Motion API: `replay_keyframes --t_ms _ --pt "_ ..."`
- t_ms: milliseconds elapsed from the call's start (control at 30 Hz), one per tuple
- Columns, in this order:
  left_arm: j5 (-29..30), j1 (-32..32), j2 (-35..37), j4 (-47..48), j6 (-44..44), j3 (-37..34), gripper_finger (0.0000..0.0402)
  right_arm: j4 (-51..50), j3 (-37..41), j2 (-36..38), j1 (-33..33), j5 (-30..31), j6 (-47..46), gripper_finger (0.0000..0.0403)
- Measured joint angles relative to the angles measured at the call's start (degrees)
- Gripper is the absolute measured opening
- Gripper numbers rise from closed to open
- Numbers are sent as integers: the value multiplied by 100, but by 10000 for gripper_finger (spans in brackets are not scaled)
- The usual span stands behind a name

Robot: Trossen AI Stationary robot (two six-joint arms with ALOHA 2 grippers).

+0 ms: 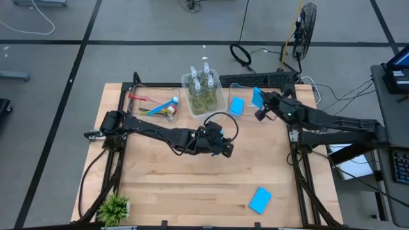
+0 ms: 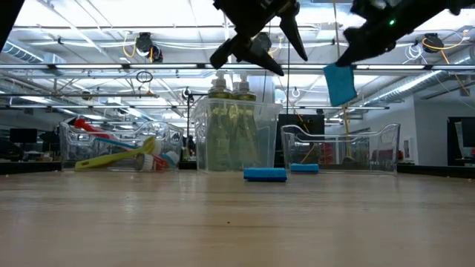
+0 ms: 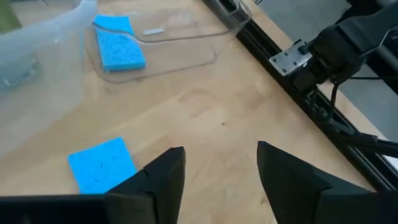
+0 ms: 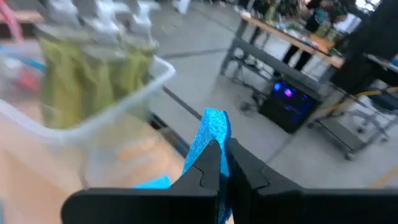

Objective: Pick & Place Kitchen Sink Supplies
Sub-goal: Put the blue sponge into the right transparent bin

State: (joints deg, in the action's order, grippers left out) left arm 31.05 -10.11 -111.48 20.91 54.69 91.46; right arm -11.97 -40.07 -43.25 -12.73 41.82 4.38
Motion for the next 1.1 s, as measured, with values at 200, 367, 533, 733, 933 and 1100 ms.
replay_keyframes --t_ms 200,367,533,733,933,1100 --pt "-2 -99 0 15 134 0 221 44 0 -706 -746 -915 -279 0" --pt "-2 -164 0 46 106 0 225 419 0 -1264 -1516 -1602 -502 0" --pt "-7 -164 0 99 -202 0 225 745 0 -1694 -2162 -2554 -1050 0" --pt "-4 -164 0 316 -341 2 225 696 0 -2053 -2521 -3009 -1460 0" --pt "-4 -162 0 392 -385 2 225 690 4 -2457 -2501 -3005 -1637 0" --pt "-4 -156 0 453 -545 2 225 752 129 -2755 -2470 -2982 -1720 0"
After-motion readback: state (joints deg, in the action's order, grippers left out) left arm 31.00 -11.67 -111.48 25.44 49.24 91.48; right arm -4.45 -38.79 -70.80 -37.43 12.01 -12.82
